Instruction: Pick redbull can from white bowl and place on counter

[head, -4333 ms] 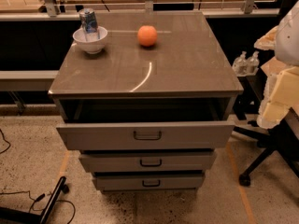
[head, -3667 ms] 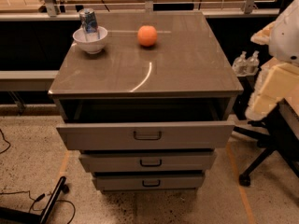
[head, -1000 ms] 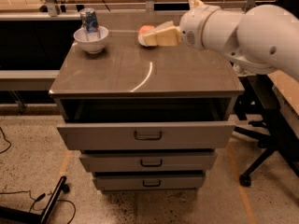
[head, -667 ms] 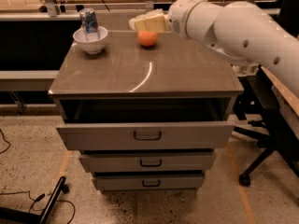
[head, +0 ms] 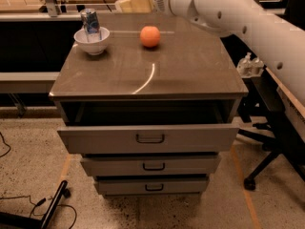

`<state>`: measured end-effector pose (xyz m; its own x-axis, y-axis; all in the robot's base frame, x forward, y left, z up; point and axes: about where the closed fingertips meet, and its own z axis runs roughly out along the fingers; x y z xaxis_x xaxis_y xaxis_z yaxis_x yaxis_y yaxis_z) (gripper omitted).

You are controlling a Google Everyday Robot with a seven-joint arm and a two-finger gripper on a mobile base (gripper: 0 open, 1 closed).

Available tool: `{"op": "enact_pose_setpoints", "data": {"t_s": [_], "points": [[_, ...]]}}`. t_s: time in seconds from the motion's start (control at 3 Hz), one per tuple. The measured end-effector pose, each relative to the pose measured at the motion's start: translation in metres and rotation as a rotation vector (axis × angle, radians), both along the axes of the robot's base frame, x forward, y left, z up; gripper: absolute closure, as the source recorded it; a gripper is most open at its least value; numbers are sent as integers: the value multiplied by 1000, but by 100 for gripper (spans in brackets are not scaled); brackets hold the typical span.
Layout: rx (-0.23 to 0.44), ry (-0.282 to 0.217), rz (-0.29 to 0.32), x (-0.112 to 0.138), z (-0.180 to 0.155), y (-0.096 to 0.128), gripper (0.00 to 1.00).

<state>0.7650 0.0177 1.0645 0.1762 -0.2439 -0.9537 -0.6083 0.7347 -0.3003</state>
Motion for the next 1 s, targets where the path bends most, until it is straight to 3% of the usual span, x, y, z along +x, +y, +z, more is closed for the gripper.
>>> {"op": "enact_pose_setpoints", "data": {"t_s": [0.67, 1.0], "points": [[-47, 52, 266, 20, 0, 94, 0], [-49, 48, 279, 17, 6, 96, 0]]}}
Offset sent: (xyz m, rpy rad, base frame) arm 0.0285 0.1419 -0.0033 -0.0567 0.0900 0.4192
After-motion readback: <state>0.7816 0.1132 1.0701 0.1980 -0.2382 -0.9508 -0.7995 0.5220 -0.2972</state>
